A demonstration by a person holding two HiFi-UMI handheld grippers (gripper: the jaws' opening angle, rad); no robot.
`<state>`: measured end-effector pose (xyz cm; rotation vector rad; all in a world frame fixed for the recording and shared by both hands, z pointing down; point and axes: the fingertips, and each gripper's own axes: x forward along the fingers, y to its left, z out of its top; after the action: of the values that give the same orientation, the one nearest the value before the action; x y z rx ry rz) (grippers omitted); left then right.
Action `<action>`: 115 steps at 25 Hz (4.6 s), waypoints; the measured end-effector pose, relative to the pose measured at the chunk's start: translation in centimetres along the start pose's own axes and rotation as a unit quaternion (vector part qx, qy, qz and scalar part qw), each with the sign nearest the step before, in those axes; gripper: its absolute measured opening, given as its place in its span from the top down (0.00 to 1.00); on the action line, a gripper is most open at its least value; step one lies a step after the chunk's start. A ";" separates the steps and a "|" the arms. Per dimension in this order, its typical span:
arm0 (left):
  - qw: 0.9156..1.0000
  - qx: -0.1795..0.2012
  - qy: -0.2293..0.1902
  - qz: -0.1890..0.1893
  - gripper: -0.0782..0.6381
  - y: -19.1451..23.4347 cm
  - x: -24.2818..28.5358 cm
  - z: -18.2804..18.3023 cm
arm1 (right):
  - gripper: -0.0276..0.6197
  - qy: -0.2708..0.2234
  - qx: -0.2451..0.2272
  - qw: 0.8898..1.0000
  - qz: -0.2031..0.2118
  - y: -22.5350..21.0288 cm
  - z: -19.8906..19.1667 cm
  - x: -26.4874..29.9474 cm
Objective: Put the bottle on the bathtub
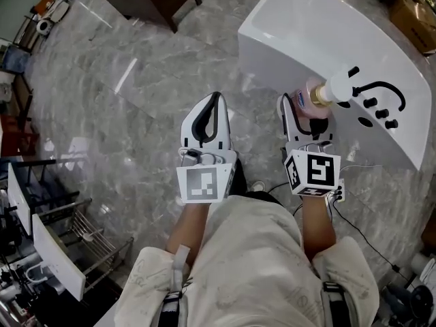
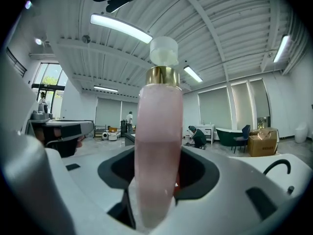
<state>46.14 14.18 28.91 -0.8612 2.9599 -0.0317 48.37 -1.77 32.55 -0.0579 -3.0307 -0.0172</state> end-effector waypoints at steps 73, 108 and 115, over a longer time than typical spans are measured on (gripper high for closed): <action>0.994 0.049 0.022 -0.095 0.89 34.8 52.4 -2.5 | 0.63 0.024 0.068 0.995 -0.062 0.8 5.1 60.1; 0.895 -0.042 0.013 -0.444 0.89 29.8 78.8 -7.3 | 0.63 0.071 0.074 0.911 -0.400 -10.2 5.9 72.7; 0.863 -0.026 0.013 -0.505 0.89 26.0 77.3 -9.0 | 0.63 0.077 0.094 0.882 -0.456 -10.7 3.7 69.3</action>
<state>-33.48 -5.35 32.99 -2.2811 2.1587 -0.0083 -21.28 -9.85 36.43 1.2934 -2.5789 0.1814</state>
